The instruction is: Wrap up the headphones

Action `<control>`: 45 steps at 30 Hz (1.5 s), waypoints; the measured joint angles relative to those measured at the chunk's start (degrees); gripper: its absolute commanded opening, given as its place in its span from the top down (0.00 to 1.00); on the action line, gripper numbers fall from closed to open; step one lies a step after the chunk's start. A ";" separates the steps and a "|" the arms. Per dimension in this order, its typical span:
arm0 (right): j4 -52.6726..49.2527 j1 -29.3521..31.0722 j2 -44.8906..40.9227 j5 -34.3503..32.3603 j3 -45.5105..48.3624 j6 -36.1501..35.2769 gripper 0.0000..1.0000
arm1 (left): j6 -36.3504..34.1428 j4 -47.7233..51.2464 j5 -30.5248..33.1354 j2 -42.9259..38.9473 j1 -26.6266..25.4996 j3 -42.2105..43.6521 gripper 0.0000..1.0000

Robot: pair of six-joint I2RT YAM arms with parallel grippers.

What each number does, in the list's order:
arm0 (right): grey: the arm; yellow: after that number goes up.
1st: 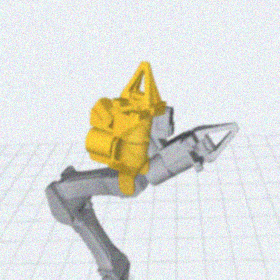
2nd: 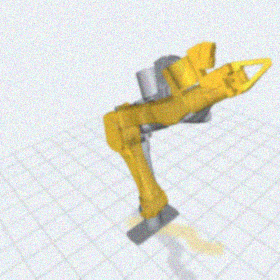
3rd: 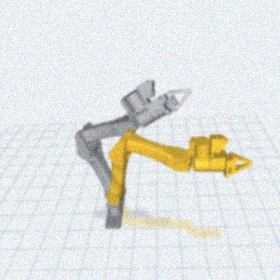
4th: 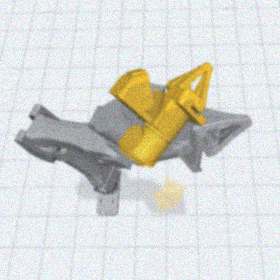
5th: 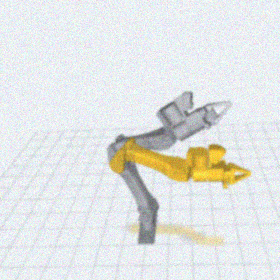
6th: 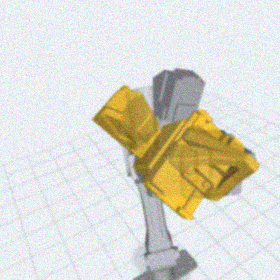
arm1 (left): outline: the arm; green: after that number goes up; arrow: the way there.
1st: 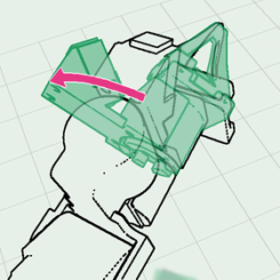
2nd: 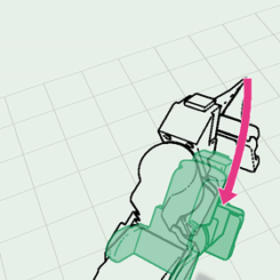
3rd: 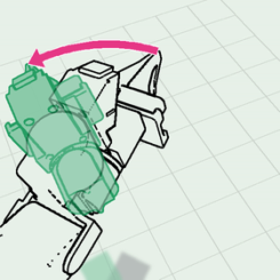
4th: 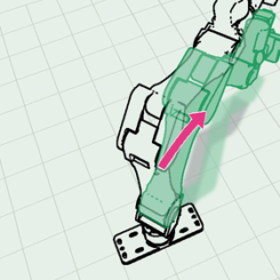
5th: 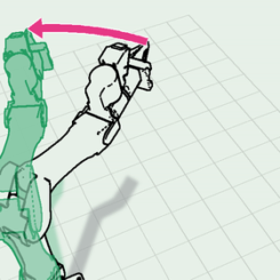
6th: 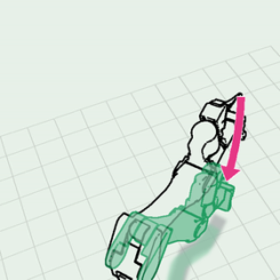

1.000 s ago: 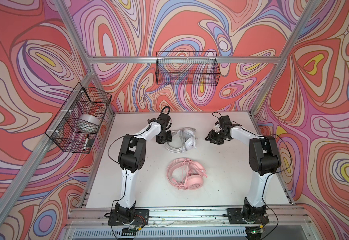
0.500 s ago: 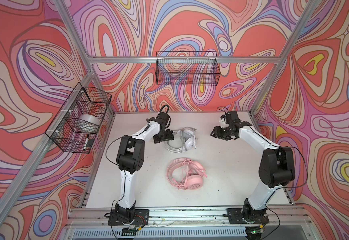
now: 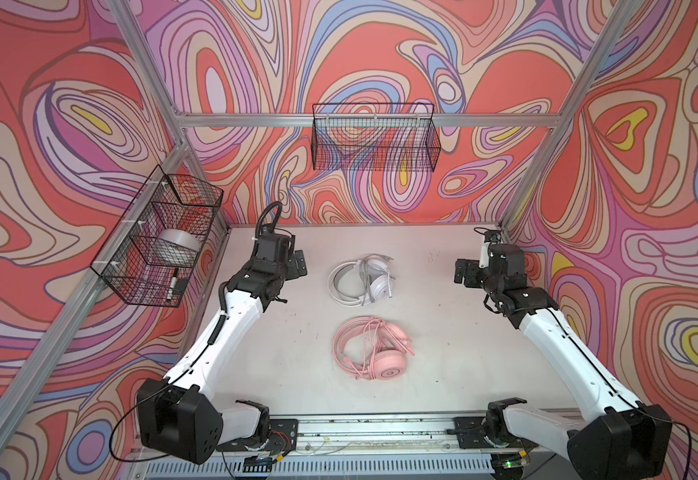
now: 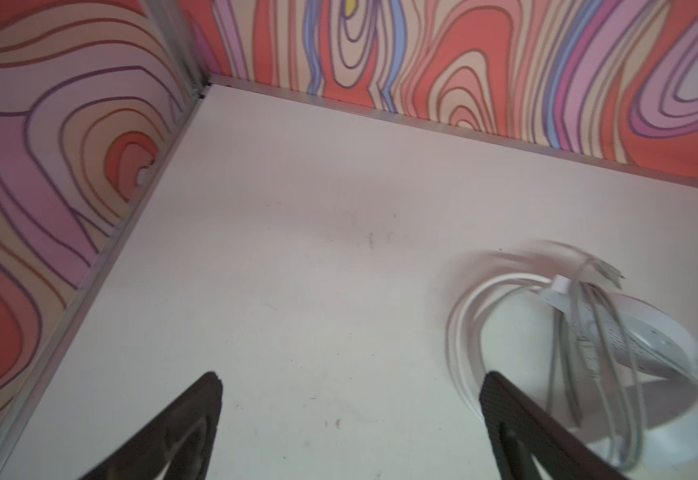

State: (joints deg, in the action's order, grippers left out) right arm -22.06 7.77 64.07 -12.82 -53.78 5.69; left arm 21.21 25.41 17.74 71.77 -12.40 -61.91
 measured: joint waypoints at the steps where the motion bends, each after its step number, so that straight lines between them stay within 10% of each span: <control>1: 1.66 -0.13 -1.14 -1.22 2.27 -0.13 0.02 | -0.24 -1.25 1.79 -1.79 1.20 3.82 0.00; 13: 31.61 -1.03 -3.08 -4.07 28.57 -2.14 0.01 | -5.40 -25.40 16.46 -12.09 3.04 34.84 0.00; 23: 58.95 -4.11 8.61 -4.20 36.63 -3.41 0.02 | -12.09 -57.59 18.29 4.76 3.13 42.25 0.00; 45: 83.91 -8.94 32.24 10.97 33.09 -2.75 0.02 | -16.26 -72.91 -0.44 11.63 9.88 42.32 0.00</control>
State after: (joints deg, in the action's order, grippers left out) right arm 61.84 -1.17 96.31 -1.85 -20.69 2.94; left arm 4.95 -47.51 17.30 83.40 -2.52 -19.59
